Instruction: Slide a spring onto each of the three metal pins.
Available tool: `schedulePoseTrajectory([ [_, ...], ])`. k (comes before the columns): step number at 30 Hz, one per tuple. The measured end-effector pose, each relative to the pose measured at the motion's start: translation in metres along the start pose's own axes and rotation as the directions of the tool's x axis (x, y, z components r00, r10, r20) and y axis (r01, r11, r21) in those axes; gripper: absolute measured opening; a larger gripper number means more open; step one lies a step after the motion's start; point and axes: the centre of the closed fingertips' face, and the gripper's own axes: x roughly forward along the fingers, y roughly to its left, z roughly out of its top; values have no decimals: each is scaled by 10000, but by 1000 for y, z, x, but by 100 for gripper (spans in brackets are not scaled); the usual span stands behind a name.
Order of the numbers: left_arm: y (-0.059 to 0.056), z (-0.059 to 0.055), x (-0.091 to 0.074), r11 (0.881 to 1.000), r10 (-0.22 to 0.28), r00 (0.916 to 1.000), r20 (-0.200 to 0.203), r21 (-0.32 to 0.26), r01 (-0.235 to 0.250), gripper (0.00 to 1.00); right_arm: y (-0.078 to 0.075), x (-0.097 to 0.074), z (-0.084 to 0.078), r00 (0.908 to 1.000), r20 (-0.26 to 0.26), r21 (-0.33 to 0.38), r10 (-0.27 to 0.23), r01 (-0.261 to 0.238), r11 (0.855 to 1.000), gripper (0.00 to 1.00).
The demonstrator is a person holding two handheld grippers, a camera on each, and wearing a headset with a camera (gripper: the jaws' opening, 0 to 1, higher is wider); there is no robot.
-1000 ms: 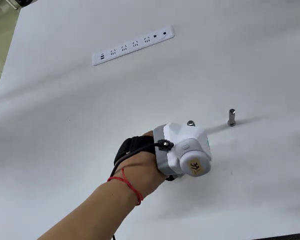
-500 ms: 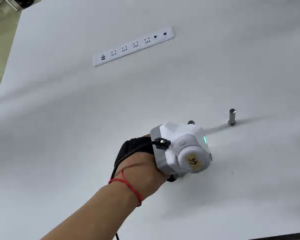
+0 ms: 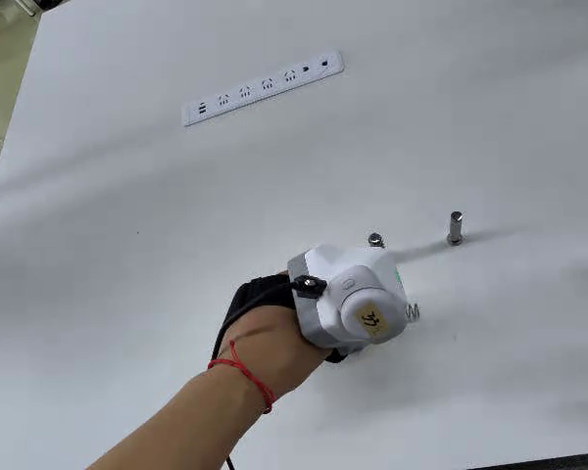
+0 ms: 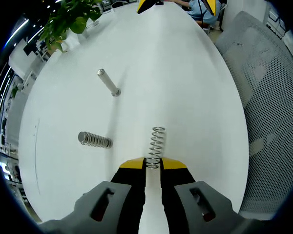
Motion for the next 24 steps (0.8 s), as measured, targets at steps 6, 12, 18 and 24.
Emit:
schedulePoseTrajectory([
  [6,1,8,-10,9995,149,9986,517,-279,-135,7,2,1,7,9999,-40,-142,102,-103,9998,88],
  [12,5,22,-23,9935,433,9877,1505,-1105,-267,7,5,2,19,9998,-69,-317,199,-201,9993,87],
  [18,11,37,-44,9800,881,9604,2644,-1956,-360,7,9,3,41,9995,-52,-614,308,-311,9976,85],
  [24,16,58,-68,9646,1273,9137,3860,-2628,-233,7,12,4,66,9979,-297,-1197,571,-603,9910,78],
])
